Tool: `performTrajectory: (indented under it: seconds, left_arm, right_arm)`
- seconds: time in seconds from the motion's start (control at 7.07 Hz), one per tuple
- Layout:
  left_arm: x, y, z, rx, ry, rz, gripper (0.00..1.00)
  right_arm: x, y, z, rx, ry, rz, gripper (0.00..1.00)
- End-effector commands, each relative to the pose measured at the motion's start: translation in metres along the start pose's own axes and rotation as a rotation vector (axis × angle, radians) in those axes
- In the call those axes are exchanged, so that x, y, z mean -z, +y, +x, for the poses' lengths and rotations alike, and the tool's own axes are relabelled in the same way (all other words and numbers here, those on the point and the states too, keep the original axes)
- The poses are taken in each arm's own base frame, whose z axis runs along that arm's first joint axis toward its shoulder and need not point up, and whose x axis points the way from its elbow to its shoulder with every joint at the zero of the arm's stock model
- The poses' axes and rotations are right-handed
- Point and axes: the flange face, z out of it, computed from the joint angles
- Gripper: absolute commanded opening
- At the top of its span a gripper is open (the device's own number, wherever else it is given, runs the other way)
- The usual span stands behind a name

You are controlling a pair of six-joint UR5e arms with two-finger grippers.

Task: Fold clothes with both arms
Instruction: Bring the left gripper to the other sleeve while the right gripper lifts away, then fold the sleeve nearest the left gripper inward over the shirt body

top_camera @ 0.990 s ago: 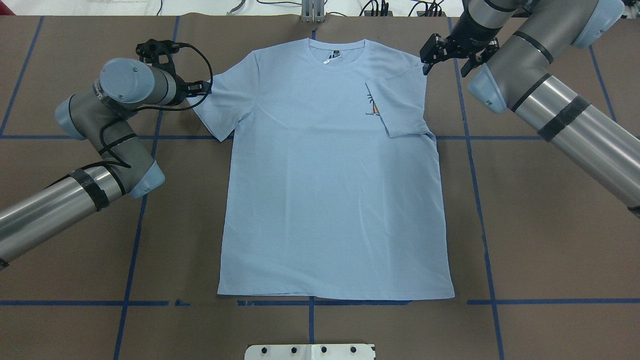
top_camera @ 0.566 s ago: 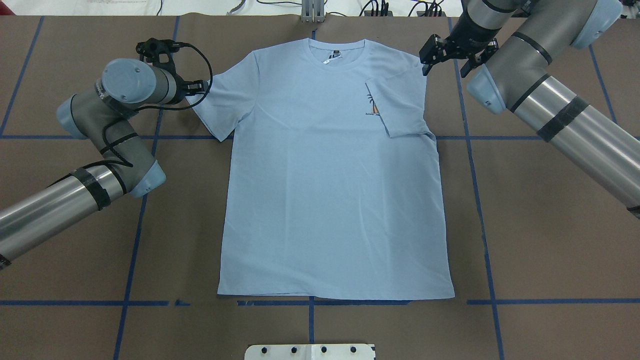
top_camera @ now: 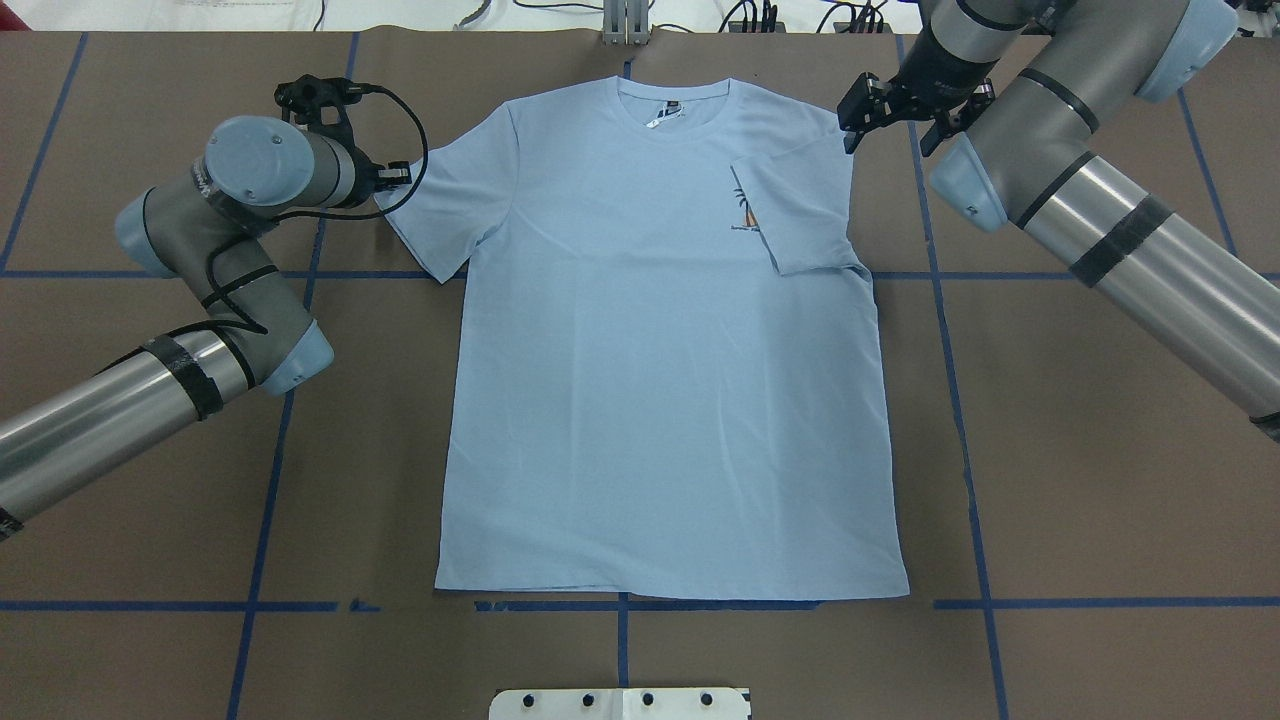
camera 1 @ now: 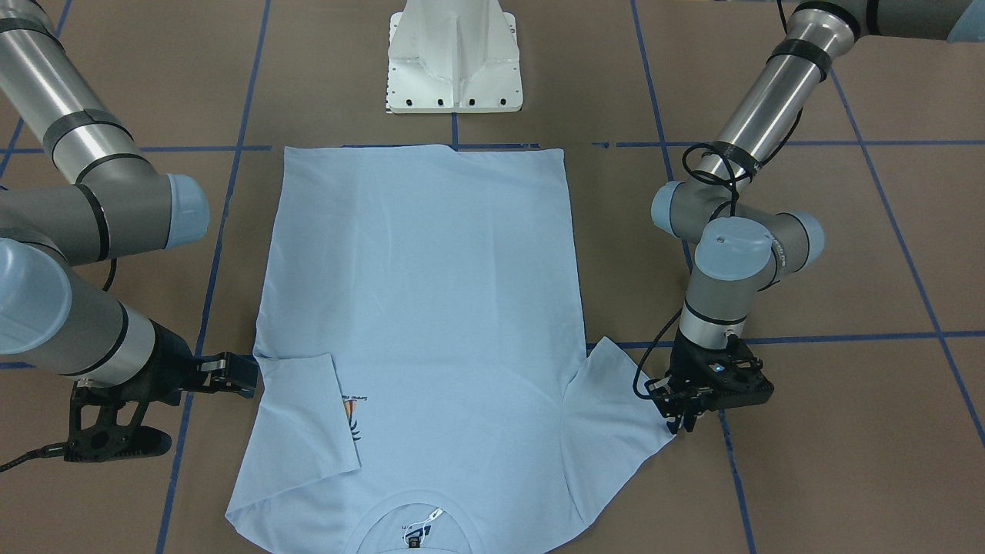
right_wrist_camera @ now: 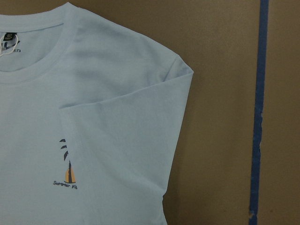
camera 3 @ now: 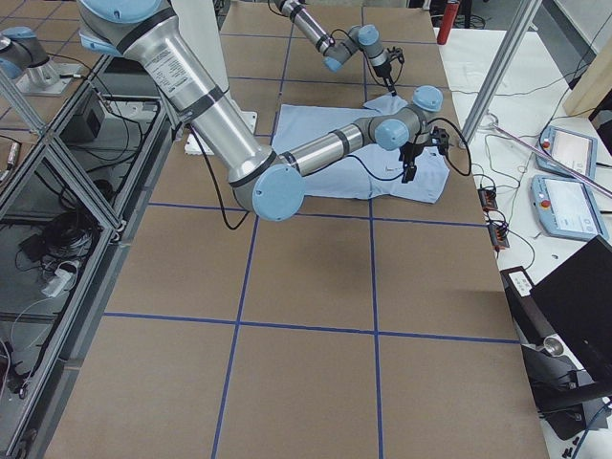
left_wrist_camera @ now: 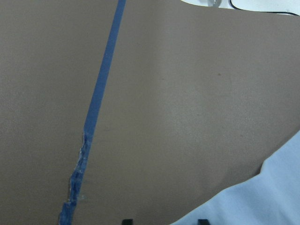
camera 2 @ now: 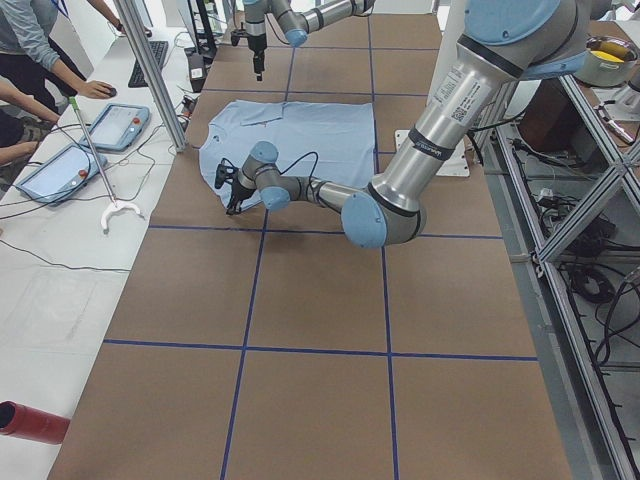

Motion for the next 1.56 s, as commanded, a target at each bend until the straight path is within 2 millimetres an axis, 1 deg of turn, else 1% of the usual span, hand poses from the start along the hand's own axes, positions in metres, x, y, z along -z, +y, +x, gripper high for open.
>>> performTrajectory:
  seconds: [0.0, 0.14, 0.28, 0.42, 0.57, 0.71, 0.85, 0.99, 1.13, 1.27, 1.41]
  left_arm:
    - [0.006, -0.002, 0.006, 0.000, 0.013, -0.001, 0.00]
    - [0.015, -0.006, 0.015, 0.000, 0.026, 0.003, 0.00]
    - [0.026, -0.011, 0.034, 0.001, 0.022, -0.024, 0.00]
    - [0.041, -0.022, 0.060, 0.005, 0.004, -0.034, 0.00]
    - [0.056, -0.039, 0.101, 0.019, -0.014, -0.042, 0.00]
    - [0.073, -0.048, 0.149, 0.054, -0.023, -0.056, 0.00]
    - [0.082, -0.035, 0.204, 0.110, 0.002, -0.079, 0.00]
    - [0.079, -0.021, 0.267, 0.160, 0.008, -0.111, 0.00]
    - [0.072, 0.001, 0.288, 0.174, 0.008, -0.134, 0.00]
    - [0.060, 0.013, 0.286, 0.176, 0.009, -0.141, 0.00]
    - [0.052, 0.013, 0.283, 0.179, 0.026, -0.114, 0.00]
  right_arm:
    - [-0.001, 0.000, 0.000, 0.001, 0.001, 0.000, 1.00]
    - [-0.001, 0.000, 0.001, 0.000, 0.002, 0.000, 1.00]
    - [-0.002, 0.001, 0.000, -0.001, 0.003, -0.001, 1.00]
    - [-0.002, 0.002, 0.001, 0.000, 0.004, 0.001, 1.00]
    - [-0.002, 0.002, -0.001, 0.006, 0.005, 0.007, 1.00]
    - [-0.003, 0.003, -0.002, 0.008, 0.005, 0.007, 1.00]
    - [-0.003, 0.003, -0.001, 0.008, 0.005, 0.007, 1.00]
    - [-0.005, 0.003, -0.002, 0.009, 0.005, 0.006, 1.00]
    - [-0.007, 0.004, -0.001, 0.008, 0.007, 0.004, 1.00]
    - [-0.008, 0.004, 0.001, 0.006, 0.010, 0.004, 1.00]
    - [-0.008, 0.004, 0.000, 0.007, 0.014, 0.006, 1.00]
